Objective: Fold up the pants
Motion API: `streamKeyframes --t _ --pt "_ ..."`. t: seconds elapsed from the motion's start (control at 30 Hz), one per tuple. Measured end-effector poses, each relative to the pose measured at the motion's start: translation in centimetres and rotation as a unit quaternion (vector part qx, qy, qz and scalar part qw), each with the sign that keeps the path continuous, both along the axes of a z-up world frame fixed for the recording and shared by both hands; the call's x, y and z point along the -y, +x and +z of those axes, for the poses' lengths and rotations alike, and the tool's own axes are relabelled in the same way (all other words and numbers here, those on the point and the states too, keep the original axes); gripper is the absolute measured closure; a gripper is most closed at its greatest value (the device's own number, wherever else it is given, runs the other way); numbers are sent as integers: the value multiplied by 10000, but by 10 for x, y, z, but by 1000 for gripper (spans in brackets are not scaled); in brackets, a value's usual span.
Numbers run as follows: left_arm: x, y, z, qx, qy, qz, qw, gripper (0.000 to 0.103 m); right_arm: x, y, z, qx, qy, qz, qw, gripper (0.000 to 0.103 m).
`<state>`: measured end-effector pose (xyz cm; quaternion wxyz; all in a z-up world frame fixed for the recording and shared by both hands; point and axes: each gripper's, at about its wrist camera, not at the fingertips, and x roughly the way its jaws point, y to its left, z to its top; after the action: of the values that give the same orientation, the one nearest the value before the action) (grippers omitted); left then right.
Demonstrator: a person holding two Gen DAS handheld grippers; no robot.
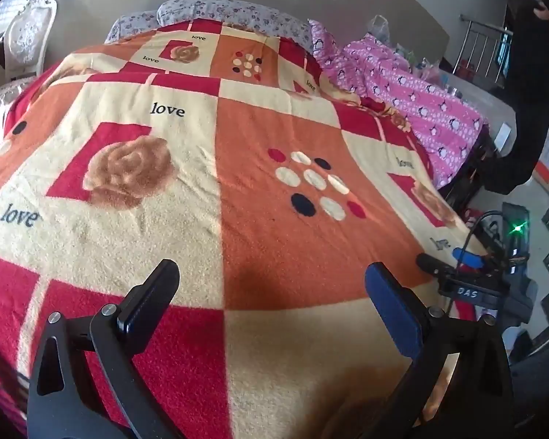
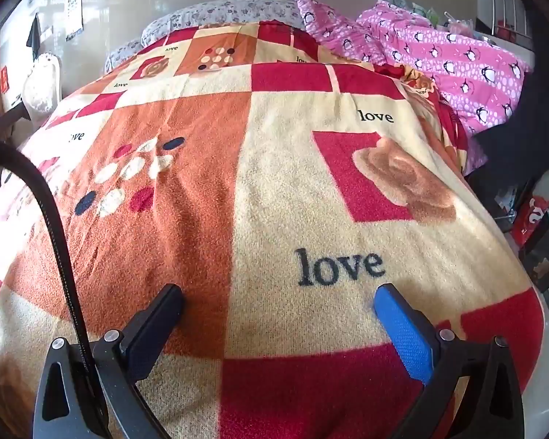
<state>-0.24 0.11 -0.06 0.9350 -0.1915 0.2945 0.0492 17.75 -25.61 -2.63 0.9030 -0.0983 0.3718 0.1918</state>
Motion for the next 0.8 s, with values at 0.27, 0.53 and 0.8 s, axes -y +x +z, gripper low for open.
streamKeyframes --t 0.27,0.53,0.8 --pt "-15 -6 -5 147 -491 280 9983 1 -1 0 1 -4 -2 3 10000 0" --pt "-28 -19 -10 393 -975 214 9942 1 0 0 1 -6 -3 1 10000 0" --pt "-19 -13 -9 209 -650 196 9975 1 1 1 1 -16 -2 0 10000 0"
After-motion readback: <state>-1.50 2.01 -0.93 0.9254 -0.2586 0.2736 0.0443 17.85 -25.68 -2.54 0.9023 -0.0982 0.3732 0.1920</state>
